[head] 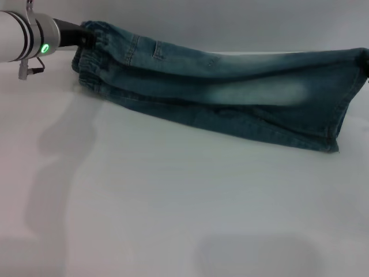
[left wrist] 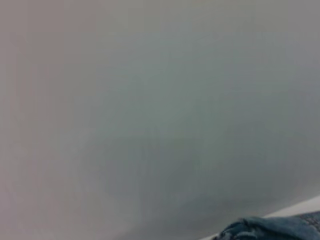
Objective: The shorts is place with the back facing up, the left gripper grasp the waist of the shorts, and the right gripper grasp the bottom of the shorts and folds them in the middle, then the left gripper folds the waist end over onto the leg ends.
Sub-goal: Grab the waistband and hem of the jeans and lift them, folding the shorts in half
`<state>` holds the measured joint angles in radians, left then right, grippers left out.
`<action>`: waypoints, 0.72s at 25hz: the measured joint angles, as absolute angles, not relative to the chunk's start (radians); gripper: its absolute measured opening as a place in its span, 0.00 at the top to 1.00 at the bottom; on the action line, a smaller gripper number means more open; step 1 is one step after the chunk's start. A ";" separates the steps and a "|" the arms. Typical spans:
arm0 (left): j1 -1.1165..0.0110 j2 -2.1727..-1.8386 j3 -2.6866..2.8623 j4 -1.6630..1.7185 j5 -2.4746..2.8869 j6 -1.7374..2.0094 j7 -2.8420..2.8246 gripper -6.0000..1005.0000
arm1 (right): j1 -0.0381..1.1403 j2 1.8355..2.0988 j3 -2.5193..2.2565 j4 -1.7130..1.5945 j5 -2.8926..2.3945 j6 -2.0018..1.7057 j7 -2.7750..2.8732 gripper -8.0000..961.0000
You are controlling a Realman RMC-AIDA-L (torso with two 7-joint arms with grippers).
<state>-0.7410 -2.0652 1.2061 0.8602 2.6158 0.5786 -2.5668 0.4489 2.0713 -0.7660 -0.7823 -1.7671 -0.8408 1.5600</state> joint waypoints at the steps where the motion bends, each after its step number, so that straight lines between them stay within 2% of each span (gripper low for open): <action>1: -0.739 -2.064 1.210 0.859 2.618 0.567 -2.578 0.89 | 0.449 2.072 -0.766 -0.782 -1.766 -0.836 1.560 0.92; 7: -0.737 -2.063 1.246 0.847 2.622 0.550 -2.576 0.78 | 0.449 2.073 -0.770 -0.779 -1.764 -0.825 1.560 0.87; 13: -0.735 -2.062 1.247 0.852 2.622 0.547 -2.573 0.66 | 0.446 2.074 -0.770 -0.779 -1.764 -0.830 1.560 0.64; 18: -0.732 -2.060 1.253 0.850 2.624 0.554 -2.570 0.48 | 0.439 2.075 -0.769 -0.781 -1.757 -0.830 1.560 0.43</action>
